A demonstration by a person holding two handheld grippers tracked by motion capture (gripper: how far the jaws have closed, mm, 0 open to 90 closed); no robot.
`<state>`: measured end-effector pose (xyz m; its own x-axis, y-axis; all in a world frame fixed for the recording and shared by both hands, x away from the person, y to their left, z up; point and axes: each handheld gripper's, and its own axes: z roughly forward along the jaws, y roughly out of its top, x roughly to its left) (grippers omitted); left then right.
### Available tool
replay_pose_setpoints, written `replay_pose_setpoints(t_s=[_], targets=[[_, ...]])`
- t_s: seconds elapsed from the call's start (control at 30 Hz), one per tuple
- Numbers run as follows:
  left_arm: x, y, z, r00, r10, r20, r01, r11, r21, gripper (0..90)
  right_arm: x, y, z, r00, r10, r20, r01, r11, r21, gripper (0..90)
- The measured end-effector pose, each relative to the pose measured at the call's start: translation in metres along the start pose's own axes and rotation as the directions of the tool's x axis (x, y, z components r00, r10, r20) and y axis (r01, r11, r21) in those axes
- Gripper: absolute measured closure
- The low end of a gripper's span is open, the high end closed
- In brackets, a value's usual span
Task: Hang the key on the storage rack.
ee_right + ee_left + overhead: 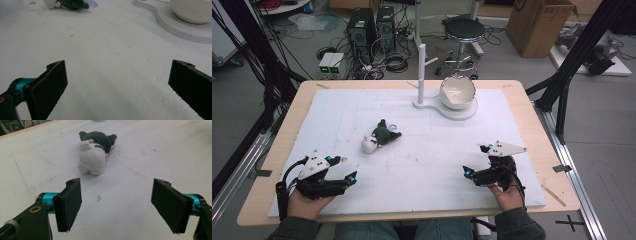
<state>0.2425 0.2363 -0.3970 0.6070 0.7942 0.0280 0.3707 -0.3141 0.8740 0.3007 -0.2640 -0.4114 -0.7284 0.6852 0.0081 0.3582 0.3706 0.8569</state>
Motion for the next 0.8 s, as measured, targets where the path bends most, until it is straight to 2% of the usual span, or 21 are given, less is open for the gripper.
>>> replay_pose_setpoints(t_s=[0.23,0.8], targets=[[0.0004,0.0002,0.0034,1.0000,0.004,0.007,-0.004,1.0000,0.005,24.9,-0.0035,-0.0012,0.0009,1.0000,0.002,0.002,-0.002,1.000,0.000,1.4],[-0.0001,0.0015,0.0019,0.9999,0.008,0.014,-0.008,1.0000,-0.002,24.9,-0.0012,-0.0010,-0.0002,1.0000,0.000,0.005,0.000,1.000,-0.003,1.4]])
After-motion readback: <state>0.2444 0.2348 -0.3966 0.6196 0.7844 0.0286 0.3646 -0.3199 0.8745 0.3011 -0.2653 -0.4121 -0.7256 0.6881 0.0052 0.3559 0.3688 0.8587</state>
